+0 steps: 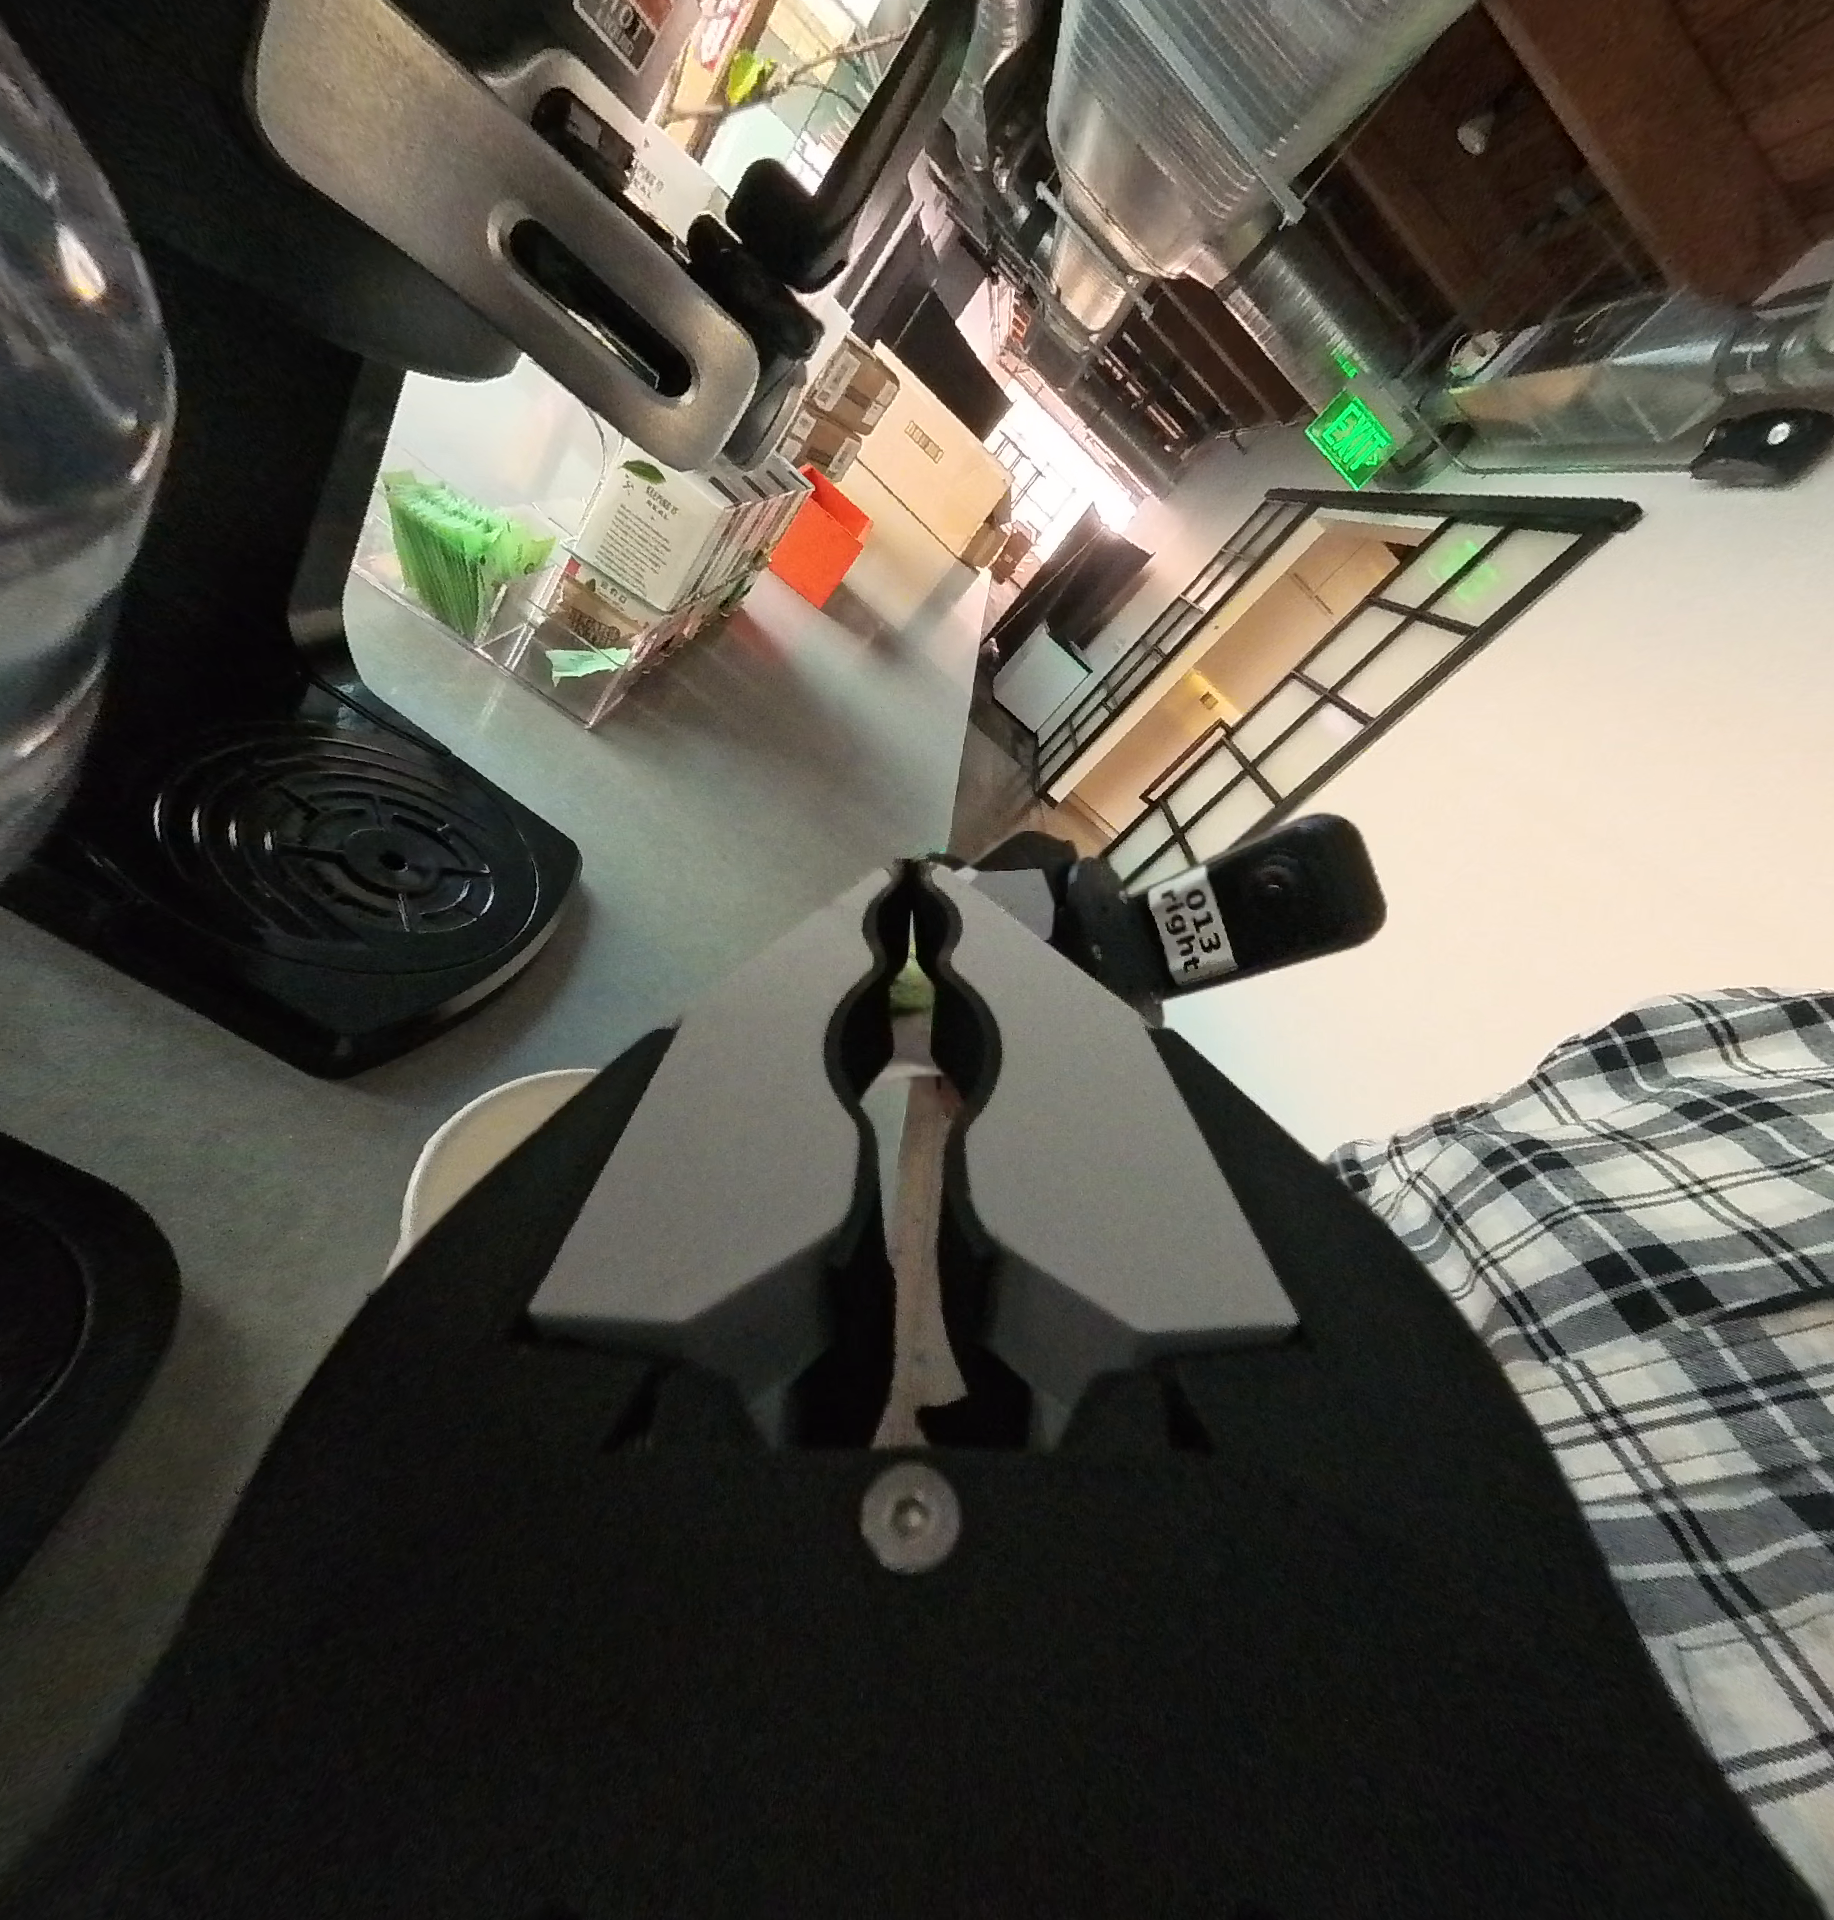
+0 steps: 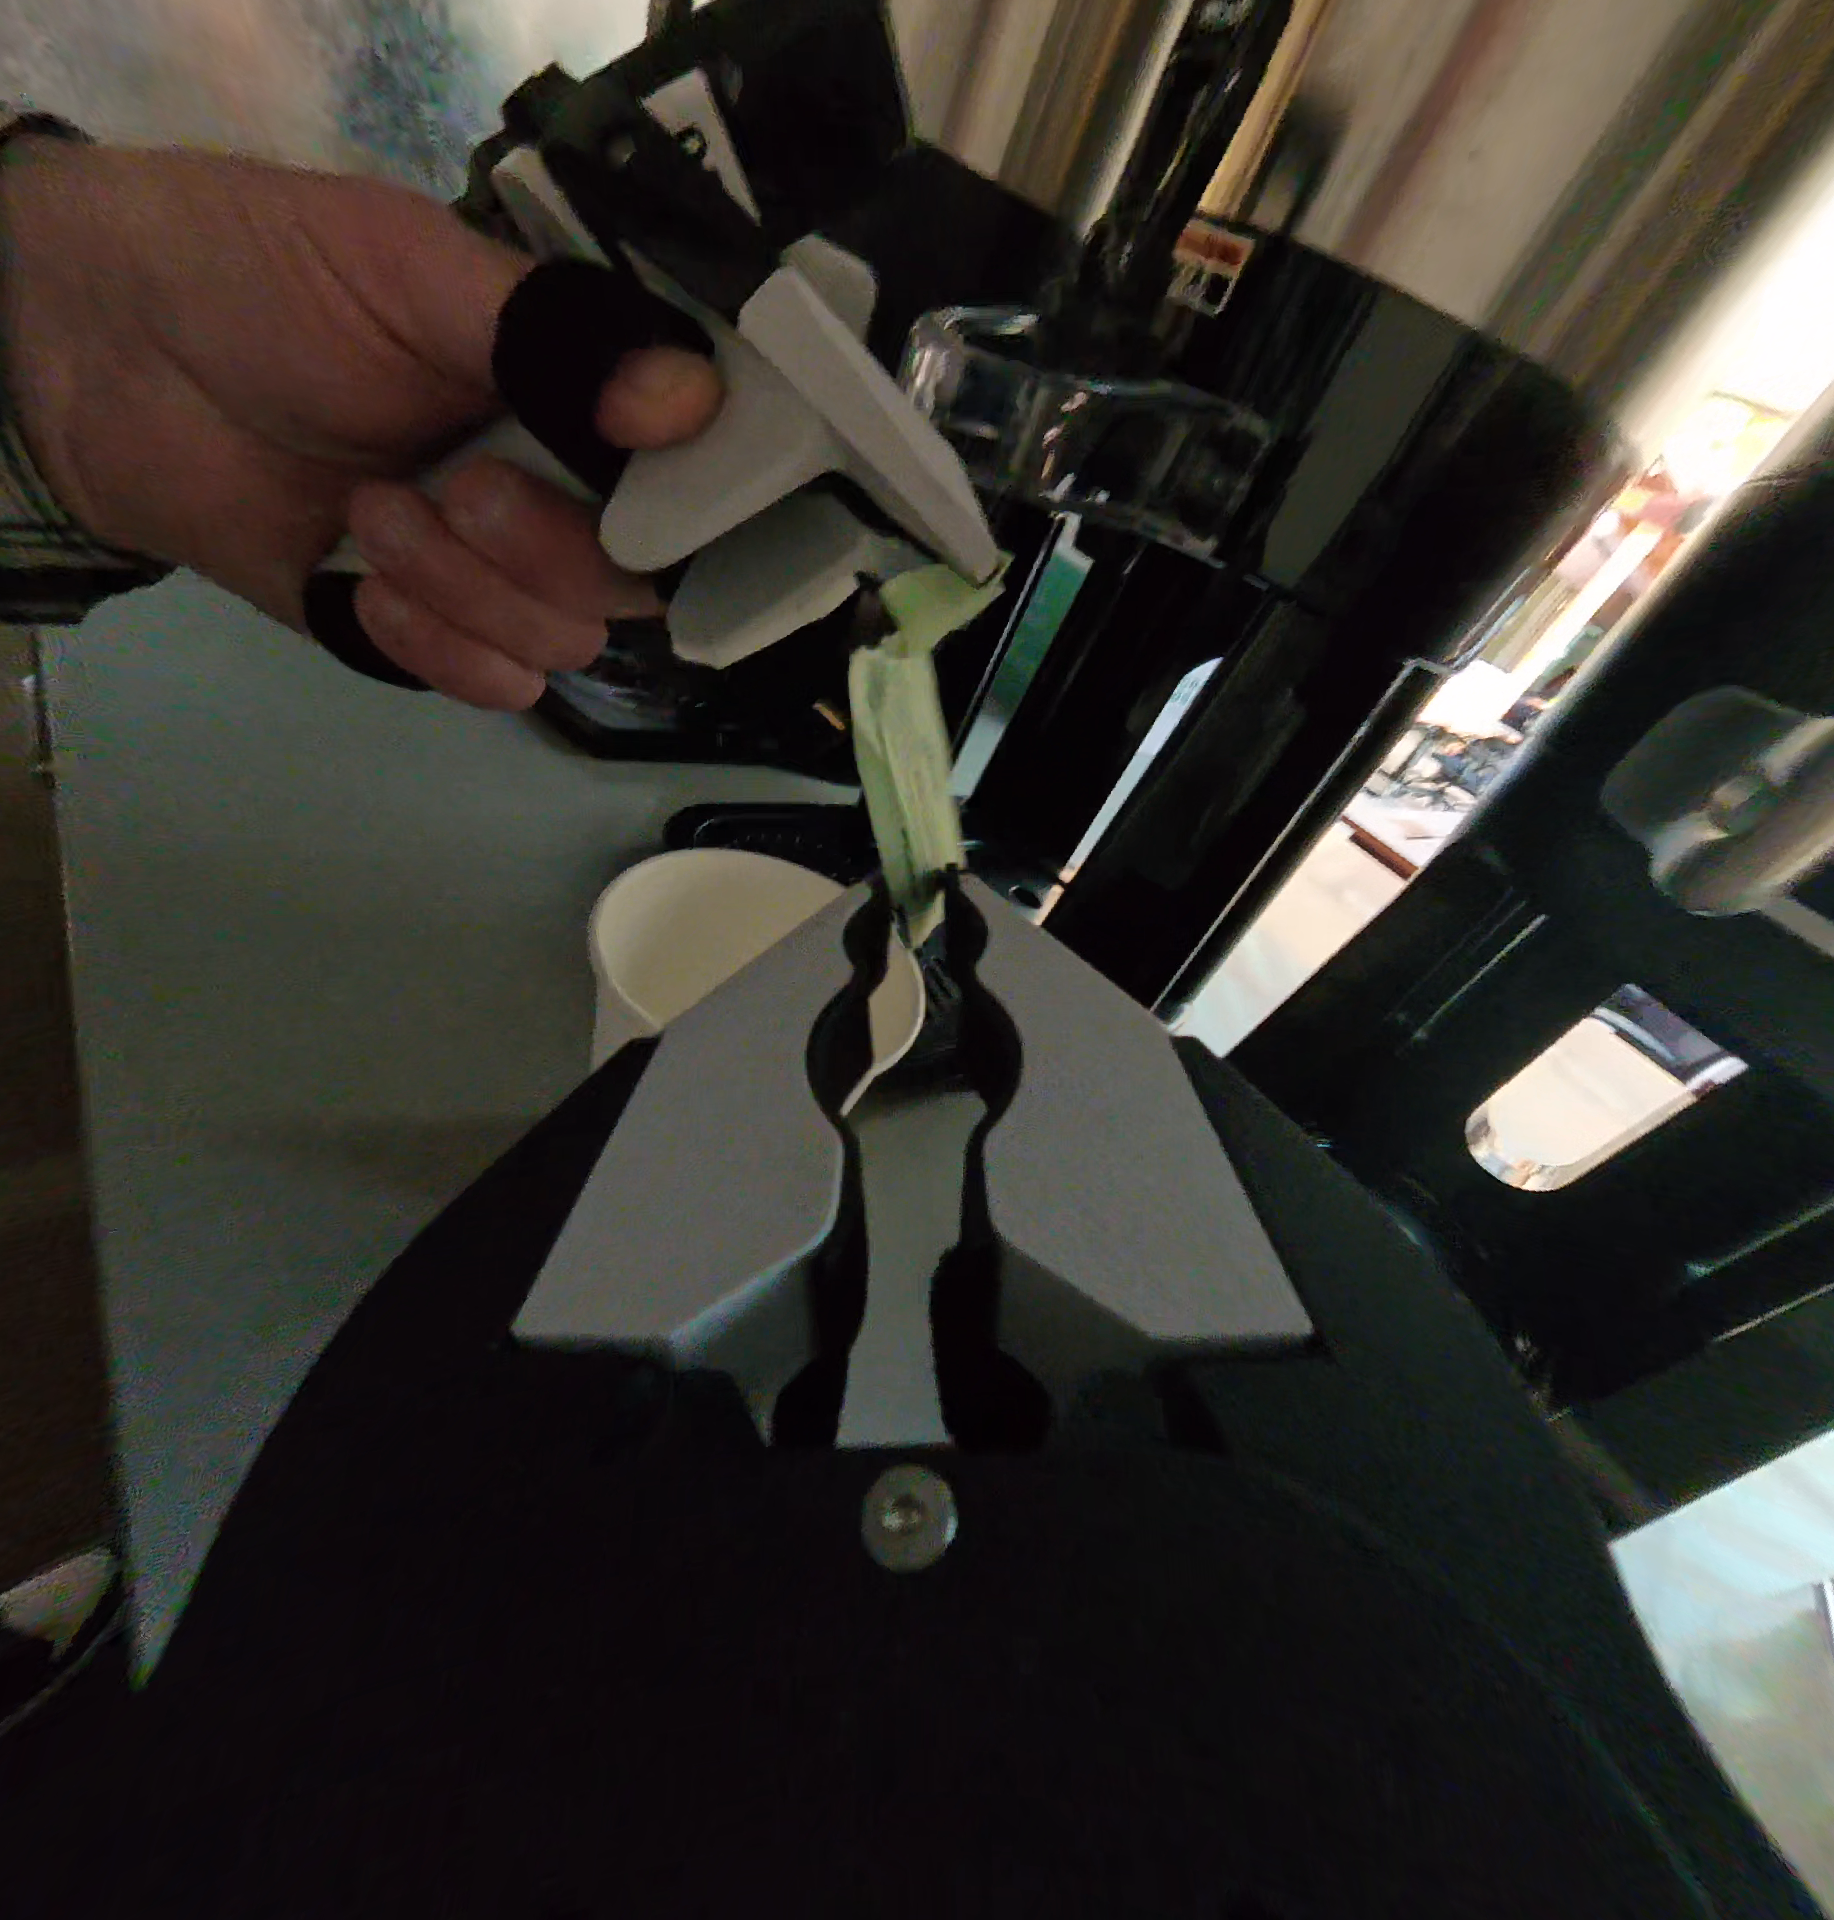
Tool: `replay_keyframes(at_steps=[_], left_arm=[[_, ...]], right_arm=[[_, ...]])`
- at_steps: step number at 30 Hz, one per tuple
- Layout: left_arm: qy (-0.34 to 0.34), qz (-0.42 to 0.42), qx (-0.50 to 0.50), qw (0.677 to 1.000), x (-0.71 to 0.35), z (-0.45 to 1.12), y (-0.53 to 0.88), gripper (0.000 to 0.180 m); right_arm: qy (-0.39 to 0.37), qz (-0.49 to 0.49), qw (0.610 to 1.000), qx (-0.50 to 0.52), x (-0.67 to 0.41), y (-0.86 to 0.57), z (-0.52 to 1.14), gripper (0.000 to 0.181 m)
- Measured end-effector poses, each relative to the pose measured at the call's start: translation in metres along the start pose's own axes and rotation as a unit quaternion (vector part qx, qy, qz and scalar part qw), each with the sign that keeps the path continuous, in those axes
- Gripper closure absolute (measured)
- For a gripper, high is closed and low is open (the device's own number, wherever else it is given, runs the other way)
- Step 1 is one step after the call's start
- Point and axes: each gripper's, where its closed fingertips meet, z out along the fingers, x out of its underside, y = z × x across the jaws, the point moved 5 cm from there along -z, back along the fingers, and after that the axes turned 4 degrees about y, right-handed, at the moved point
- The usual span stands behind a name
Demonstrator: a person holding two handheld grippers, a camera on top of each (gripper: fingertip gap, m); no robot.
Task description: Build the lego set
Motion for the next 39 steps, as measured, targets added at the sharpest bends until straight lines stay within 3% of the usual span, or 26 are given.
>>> replay_keyframes(at_steps=[1,6,11,13,18,21,26,28,35,39], left_arm=[[-0.002,-0.002,0.001,1.000,0.000,0.000,0.000,0.180],[-0.008,-0.014,0.003,1.000,0.002,-0.002,0.006,0.180],[0.008,-0.005,-0.019,1.000,0.010,-0.006,0.016,0.179],[0.018,0.004,-0.042,0.999,0.012,-0.009,0.021,0.160],[0.043,0.107,-0.087,0.990,0.010,-0.014,0.006,0.145],[0.093,0.202,-0.115,0.968,0.016,-0.003,-0.010,0.147],[0.214,0.333,-0.192,0.898,0.040,0.022,-0.011,0.159],[0.227,0.350,-0.200,0.887,0.044,0.027,-0.009,0.180],[0.203,0.361,-0.212,0.885,0.039,0.025,-0.005,0.180],[0.221,0.386,-0.234,0.865,0.038,0.025,-0.005,0.164]], right_arm=[[-0.006,-0.002,1.000,0.006,-0.002,-0.001,0.000,0.181],[-0.008,-0.003,1.000,-0.004,-0.005,-0.004,0.001,0.181],[0.051,-0.031,0.998,-0.025,-0.007,-0.014,0.001,0.181],[0.087,-0.073,0.993,-0.032,-0.007,-0.015,0.003,0.181],[0.178,-0.158,0.970,-0.050,-0.003,-0.015,0.009,0.181],[0.203,-0.171,0.962,-0.071,-0.004,-0.013,0.012,0.181],[0.231,-0.169,0.954,-0.095,-0.007,-0.008,0.016,0.181],[0.238,-0.173,0.951,-0.100,-0.006,-0.007,0.018,0.181],[0.234,-0.151,0.954,-0.110,-0.005,-0.008,0.017,0.181],[0.236,-0.151,0.953,-0.117,-0.007,-0.007,0.016,0.181]])
